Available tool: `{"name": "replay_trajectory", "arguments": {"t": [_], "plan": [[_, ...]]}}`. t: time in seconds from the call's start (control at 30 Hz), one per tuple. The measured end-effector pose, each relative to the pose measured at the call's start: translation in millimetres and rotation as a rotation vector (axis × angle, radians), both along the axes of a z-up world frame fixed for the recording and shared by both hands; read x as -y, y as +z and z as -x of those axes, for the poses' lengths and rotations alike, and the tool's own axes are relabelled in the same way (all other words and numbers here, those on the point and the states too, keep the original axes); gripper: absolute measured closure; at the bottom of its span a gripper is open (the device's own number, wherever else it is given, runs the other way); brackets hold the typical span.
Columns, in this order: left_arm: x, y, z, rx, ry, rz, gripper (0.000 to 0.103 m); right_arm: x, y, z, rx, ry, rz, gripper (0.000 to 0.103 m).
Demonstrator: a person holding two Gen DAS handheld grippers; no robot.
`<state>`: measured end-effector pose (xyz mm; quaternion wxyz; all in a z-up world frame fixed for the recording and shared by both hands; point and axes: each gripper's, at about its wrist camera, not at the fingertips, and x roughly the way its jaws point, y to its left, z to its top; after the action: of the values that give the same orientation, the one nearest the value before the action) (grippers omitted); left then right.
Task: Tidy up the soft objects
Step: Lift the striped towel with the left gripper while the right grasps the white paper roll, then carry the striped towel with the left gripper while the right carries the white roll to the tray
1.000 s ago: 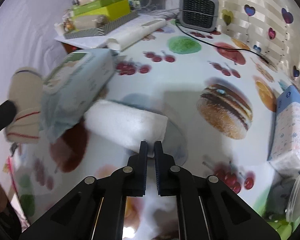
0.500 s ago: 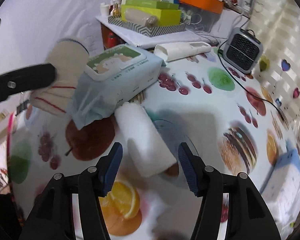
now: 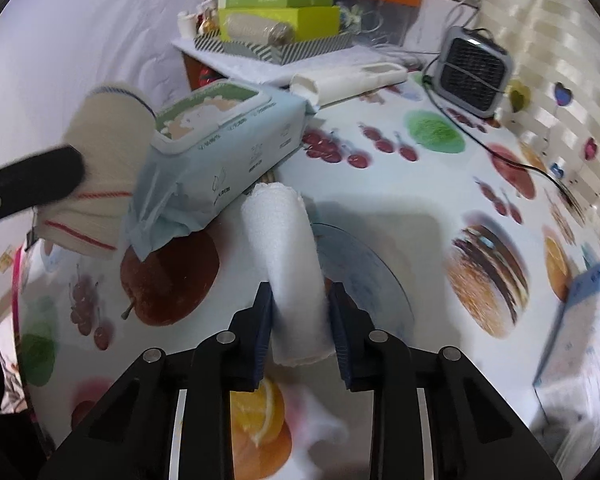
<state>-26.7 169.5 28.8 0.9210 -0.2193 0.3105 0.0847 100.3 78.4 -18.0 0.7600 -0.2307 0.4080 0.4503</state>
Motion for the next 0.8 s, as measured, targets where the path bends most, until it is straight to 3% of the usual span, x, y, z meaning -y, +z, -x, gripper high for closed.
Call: {"name": "replay_trajectory", "arguments": {"t": [0.37, 0.8], "plan": [[43, 9, -13, -0.003, -0.086, -0.033, 0.059, 67, 44, 18, 0.047, -0.151, -0.145, 0.074], [96, 34, -25, 0.044, -0.203, -0.082, 0.059, 129, 82, 41, 0.099, -0.293, -0.235, 0.074]]}}
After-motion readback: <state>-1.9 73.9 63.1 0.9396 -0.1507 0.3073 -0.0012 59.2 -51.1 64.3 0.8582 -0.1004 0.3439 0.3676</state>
